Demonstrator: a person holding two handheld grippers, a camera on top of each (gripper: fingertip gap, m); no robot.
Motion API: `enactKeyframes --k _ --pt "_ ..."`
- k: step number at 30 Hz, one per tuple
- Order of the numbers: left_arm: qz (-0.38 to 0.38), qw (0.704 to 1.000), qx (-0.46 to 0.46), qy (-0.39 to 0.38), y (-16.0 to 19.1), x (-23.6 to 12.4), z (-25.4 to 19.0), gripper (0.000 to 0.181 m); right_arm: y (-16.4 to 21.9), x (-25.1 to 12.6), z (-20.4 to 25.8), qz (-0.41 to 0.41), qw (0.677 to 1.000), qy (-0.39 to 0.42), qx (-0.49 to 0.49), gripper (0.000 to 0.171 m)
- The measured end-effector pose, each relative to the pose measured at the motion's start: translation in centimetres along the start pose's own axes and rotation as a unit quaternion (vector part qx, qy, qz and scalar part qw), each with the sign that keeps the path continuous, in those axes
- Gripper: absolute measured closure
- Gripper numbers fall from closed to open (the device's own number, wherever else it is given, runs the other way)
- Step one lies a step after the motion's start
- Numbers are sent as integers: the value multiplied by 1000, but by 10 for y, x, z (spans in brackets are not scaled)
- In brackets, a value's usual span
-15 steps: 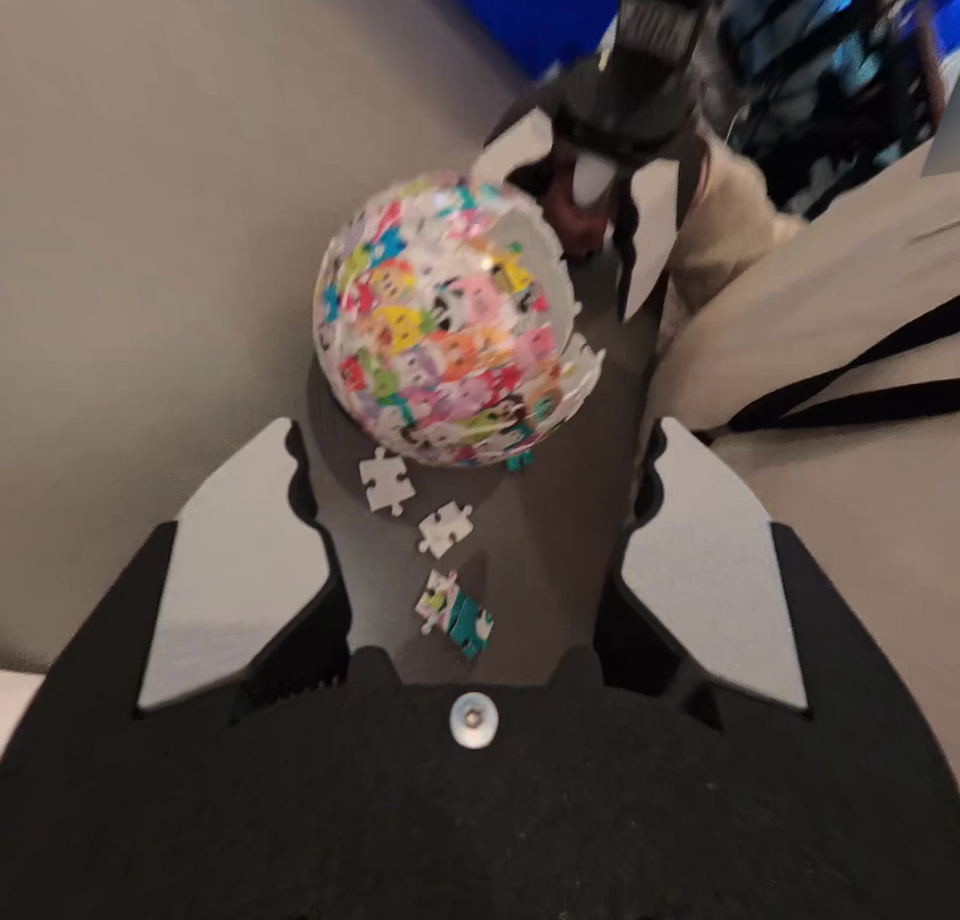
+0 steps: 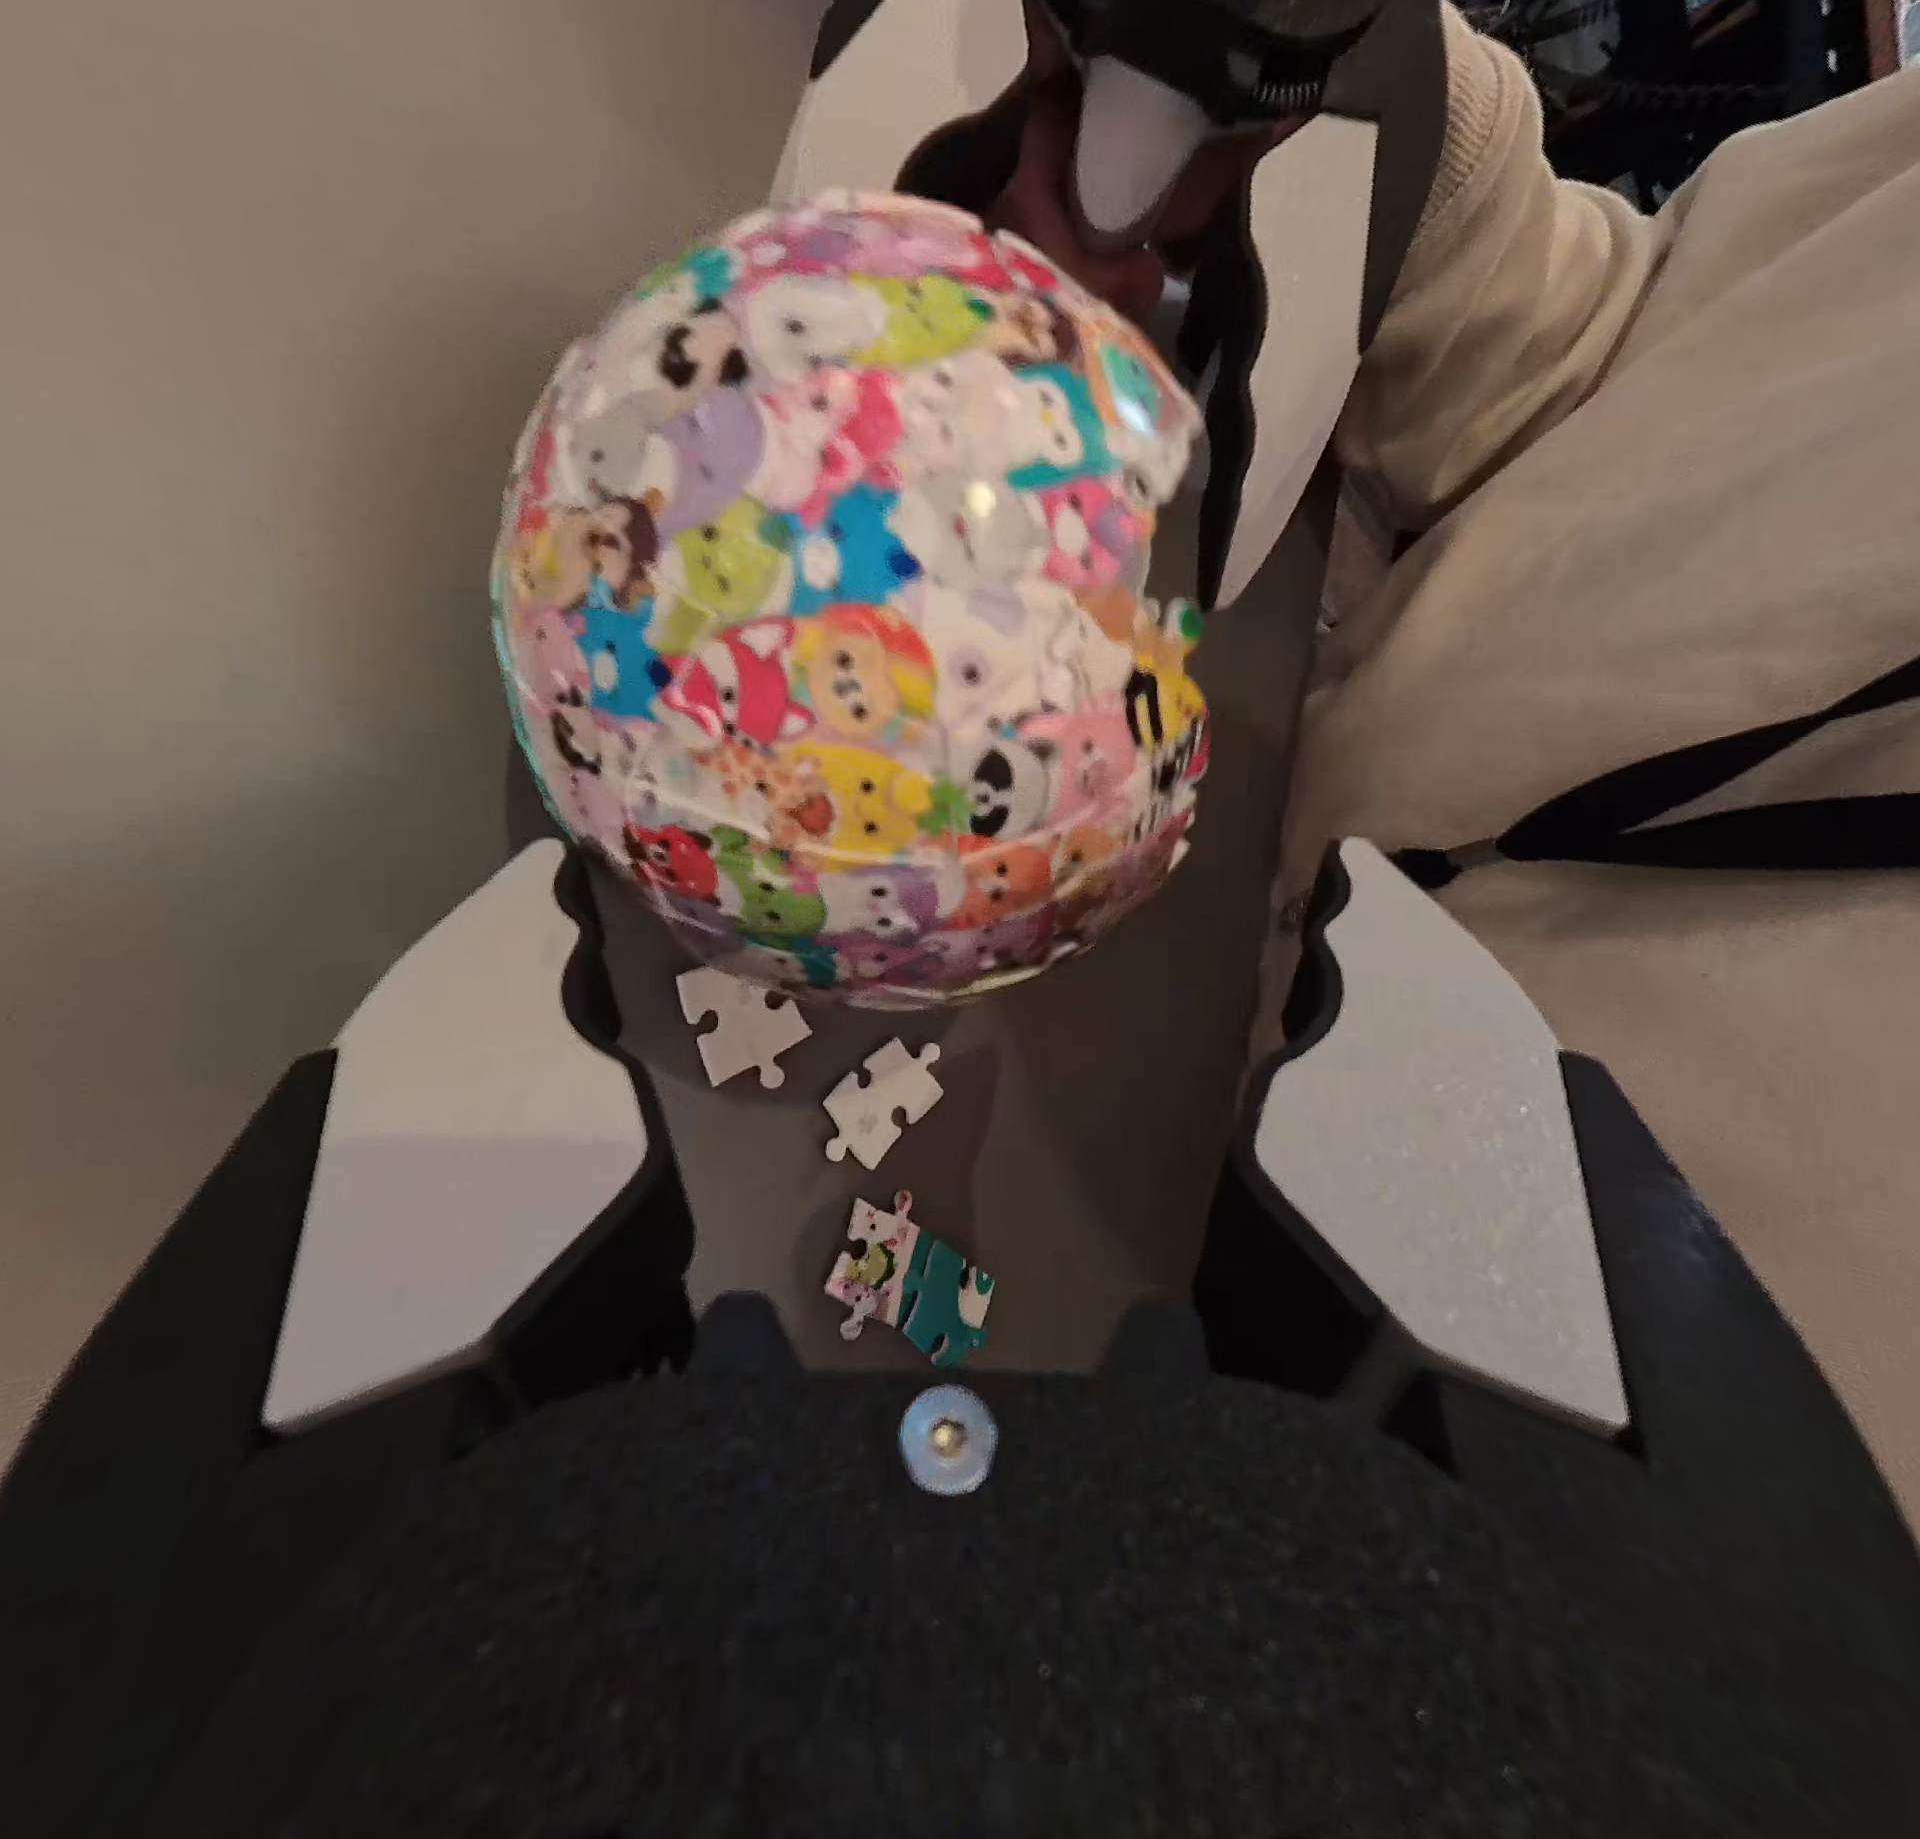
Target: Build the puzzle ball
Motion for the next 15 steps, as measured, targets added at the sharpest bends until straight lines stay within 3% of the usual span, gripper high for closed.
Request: enactKeyframes --k 8,12,15 --pt "-46 999 0 -25 -3 1 -1 57 -18 -8 1 -16 999 27 -43 70" --pt "-66 998 -13 -16 -2 3 0 58 -2 -10 -5 7 999 36 -23 65" --pt "-67 998 -15 -15 1 3 1 60 14 -8 5 26 999 -1 34 60"
Point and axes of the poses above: each gripper's, where its closed fingertips meet, x out along the fingers, y out of its underside, z = x × y across the jaws, the point moved 1 cm from there along -x, back along the fingers, and after that the axes turned 5 degrees about -y, right-handed, at the moved point
